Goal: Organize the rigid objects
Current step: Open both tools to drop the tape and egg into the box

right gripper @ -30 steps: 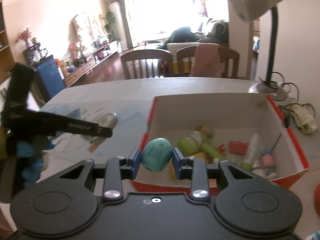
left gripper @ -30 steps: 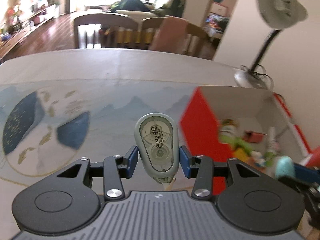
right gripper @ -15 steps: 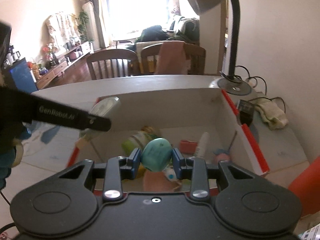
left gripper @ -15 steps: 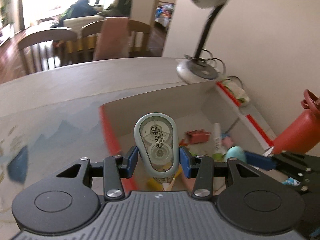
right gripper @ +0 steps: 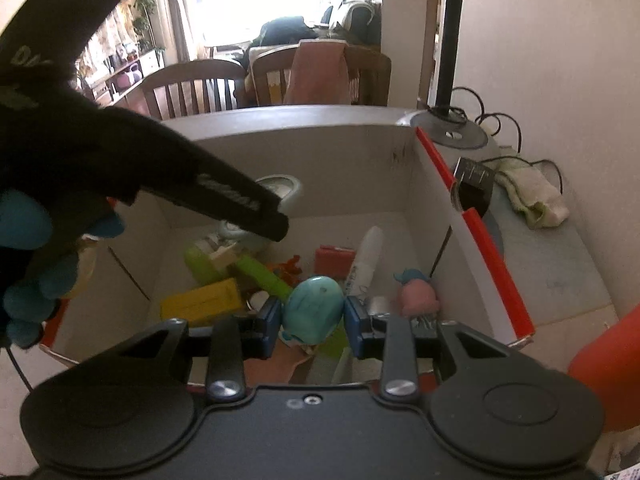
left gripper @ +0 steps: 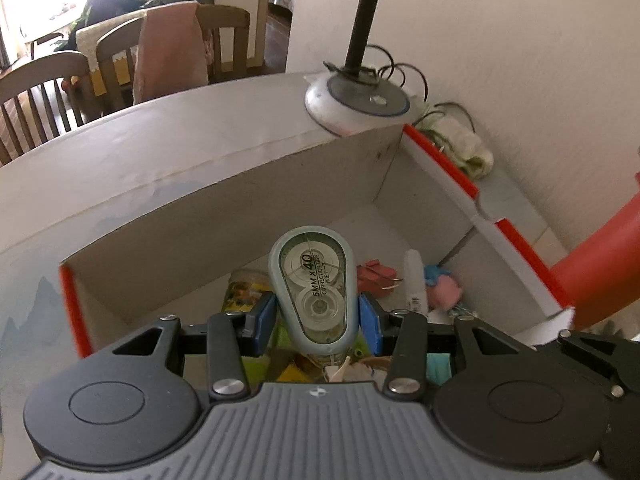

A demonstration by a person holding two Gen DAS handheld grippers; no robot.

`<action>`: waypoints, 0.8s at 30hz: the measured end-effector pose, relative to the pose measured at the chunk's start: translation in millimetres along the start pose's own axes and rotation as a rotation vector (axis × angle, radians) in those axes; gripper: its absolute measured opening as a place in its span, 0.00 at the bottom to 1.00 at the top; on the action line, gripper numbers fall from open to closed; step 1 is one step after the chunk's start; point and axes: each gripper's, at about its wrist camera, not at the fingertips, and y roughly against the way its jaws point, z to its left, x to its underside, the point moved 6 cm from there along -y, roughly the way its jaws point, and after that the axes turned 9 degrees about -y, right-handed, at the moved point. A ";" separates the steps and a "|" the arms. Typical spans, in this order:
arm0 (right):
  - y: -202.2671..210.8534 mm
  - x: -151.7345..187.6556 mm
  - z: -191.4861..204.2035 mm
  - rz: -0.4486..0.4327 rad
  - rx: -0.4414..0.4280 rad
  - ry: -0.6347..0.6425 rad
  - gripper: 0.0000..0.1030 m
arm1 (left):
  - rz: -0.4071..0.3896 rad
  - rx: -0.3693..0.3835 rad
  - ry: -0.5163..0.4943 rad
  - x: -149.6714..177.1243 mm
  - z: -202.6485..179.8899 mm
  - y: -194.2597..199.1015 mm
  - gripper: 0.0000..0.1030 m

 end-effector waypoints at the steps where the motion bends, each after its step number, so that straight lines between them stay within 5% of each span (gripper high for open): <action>1: -2.2 0.5 0.3 0.007 0.005 0.004 0.32 | 0.010 0.000 -0.003 0.2 0.2 -4.4 0.42; 24: -26.1 1.5 3.9 0.057 0.047 0.033 0.34 | 0.111 0.019 -0.010 9.8 -1.8 -40.6 0.43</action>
